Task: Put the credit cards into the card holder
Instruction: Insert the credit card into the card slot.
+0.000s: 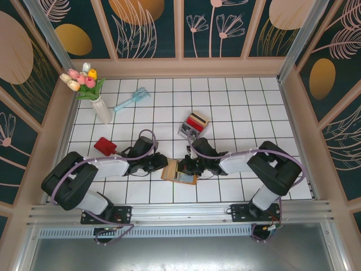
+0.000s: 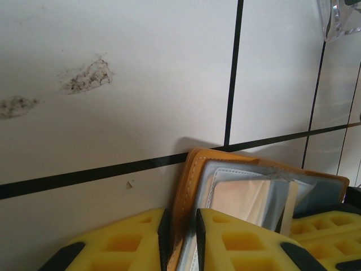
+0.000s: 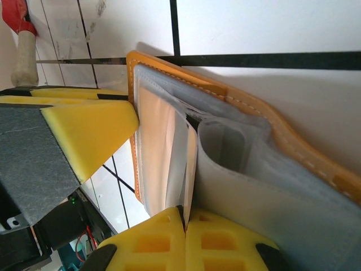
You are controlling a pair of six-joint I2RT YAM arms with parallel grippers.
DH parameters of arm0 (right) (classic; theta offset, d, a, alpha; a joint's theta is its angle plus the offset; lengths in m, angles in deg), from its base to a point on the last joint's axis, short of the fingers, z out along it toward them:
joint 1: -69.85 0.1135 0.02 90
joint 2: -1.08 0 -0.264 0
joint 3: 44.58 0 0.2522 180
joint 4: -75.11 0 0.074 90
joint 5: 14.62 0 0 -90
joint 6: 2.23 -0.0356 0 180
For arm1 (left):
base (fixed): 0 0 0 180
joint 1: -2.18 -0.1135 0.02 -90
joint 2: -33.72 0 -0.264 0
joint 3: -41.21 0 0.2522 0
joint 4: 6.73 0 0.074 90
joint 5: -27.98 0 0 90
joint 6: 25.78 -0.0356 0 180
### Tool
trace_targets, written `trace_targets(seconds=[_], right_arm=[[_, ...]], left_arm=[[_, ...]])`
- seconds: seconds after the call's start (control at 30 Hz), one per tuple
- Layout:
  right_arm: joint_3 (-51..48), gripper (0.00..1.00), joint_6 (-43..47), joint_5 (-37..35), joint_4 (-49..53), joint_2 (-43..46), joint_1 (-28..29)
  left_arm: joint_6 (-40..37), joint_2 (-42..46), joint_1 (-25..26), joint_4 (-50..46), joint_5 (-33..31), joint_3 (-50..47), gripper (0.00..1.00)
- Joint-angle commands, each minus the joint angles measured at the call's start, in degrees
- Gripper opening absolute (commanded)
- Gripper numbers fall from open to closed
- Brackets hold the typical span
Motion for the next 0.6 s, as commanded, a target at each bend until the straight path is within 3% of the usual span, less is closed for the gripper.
trace_targets(seconds=[0.0, 0.23, 0.33, 0.57], right_arm=[[1.9, 0.09, 0.3, -1.1, -0.1, -2.6, 1.3], [2.2, 0.14, 1.9, -4.2, 5.8, 0.8, 1.5], [1.7, 0.20, 2.6, -4.9, 7.8, 3.0, 1.5], [0.9, 0.17, 3.5, -5.1, 9.4, 4.6, 1.6]], left_arm=[[-0.4, -0.4, 0.6, 0.0, -0.5, -0.9, 0.24], [-0.4, 0.1, 0.5, -0.3, -1.2, -1.1, 0.24], [-0.4, -0.1, 0.5, -0.3, -1.3, -1.1, 0.24], [-0.5, -0.4, 0.6, -0.3, -1.1, -0.9, 0.24]])
